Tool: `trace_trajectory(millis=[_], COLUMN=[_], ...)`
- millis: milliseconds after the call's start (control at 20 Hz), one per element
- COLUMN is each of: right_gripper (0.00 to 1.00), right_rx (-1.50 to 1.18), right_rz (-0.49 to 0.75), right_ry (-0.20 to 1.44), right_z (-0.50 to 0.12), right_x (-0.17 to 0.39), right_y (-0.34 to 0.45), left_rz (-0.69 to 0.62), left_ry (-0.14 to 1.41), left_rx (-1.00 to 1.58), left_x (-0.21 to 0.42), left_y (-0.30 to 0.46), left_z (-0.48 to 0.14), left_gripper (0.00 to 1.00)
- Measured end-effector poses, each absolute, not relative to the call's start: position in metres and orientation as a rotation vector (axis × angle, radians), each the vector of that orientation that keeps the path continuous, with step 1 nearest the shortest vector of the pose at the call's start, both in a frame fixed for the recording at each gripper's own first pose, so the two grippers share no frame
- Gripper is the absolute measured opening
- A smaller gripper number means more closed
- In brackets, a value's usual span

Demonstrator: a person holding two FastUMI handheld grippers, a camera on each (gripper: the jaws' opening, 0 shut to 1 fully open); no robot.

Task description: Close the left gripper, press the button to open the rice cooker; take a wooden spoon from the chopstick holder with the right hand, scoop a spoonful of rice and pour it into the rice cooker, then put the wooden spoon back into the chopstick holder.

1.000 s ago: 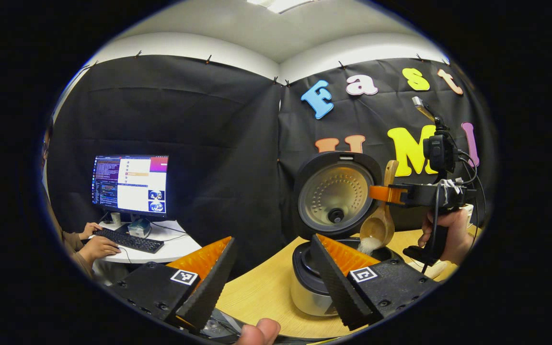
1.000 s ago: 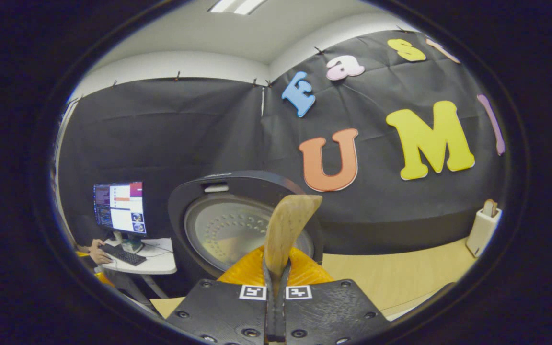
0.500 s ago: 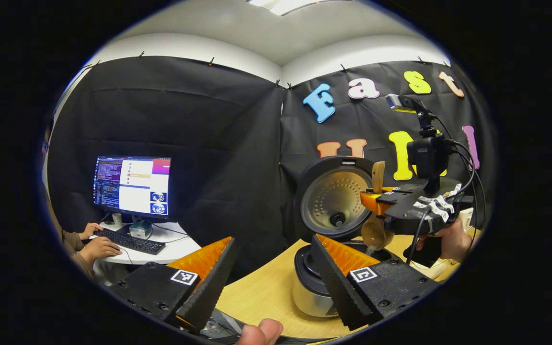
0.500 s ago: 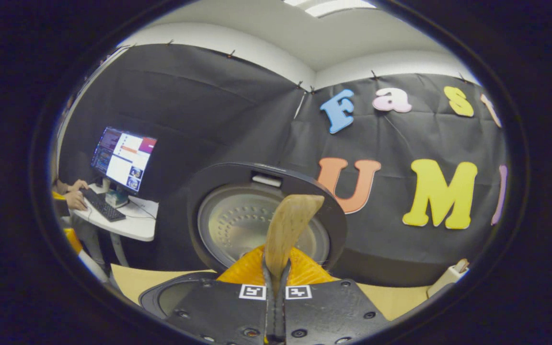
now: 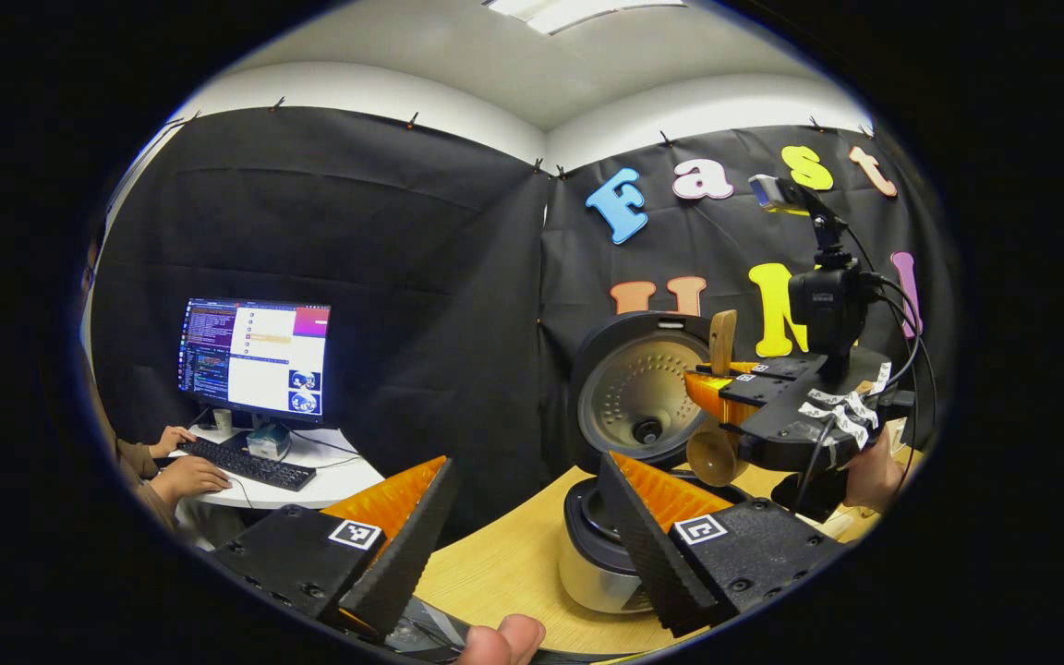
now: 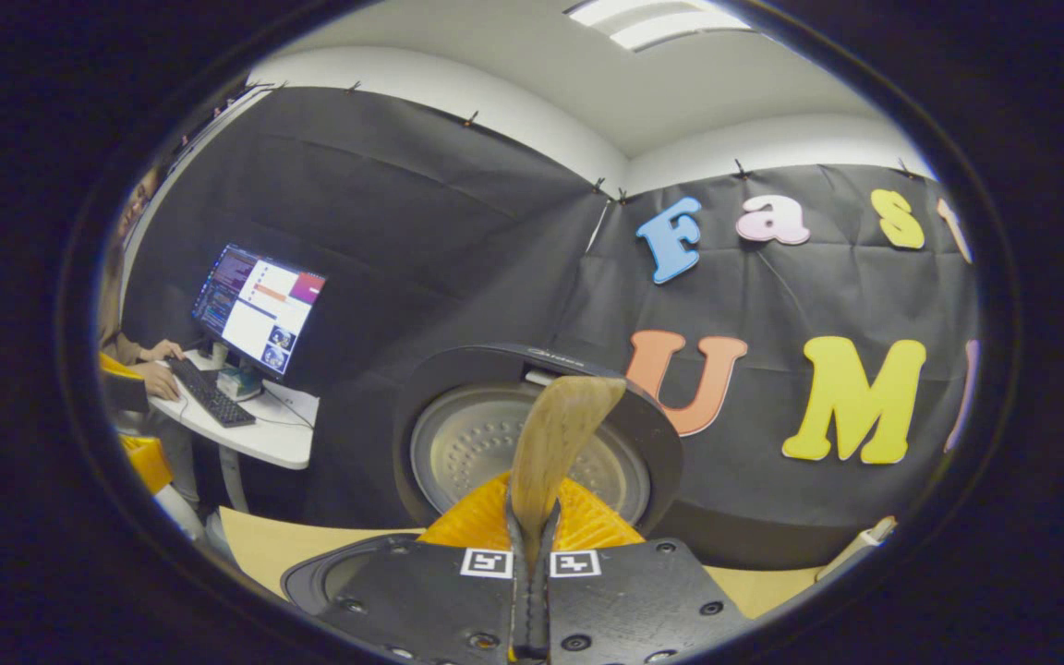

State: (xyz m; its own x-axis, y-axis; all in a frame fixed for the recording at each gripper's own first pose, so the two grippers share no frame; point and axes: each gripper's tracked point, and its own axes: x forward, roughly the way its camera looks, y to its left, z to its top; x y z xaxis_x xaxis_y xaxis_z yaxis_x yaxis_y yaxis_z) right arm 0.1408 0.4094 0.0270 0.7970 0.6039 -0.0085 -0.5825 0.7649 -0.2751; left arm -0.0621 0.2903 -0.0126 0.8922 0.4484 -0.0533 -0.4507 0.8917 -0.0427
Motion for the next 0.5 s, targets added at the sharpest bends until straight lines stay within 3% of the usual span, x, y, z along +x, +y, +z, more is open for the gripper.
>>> trace_trajectory(millis=[500], right_gripper=[0.00], right_rx=[0.186], right_rz=[0.612], right_ry=[0.027], right_z=[0.063], right_x=[0.143], right_y=[0.327], left_rz=[0.406], left_ry=[0.047], left_rx=[-0.051], left_x=[-0.054], left_y=[0.263], left_z=[-0.008], left_gripper=[0.98])
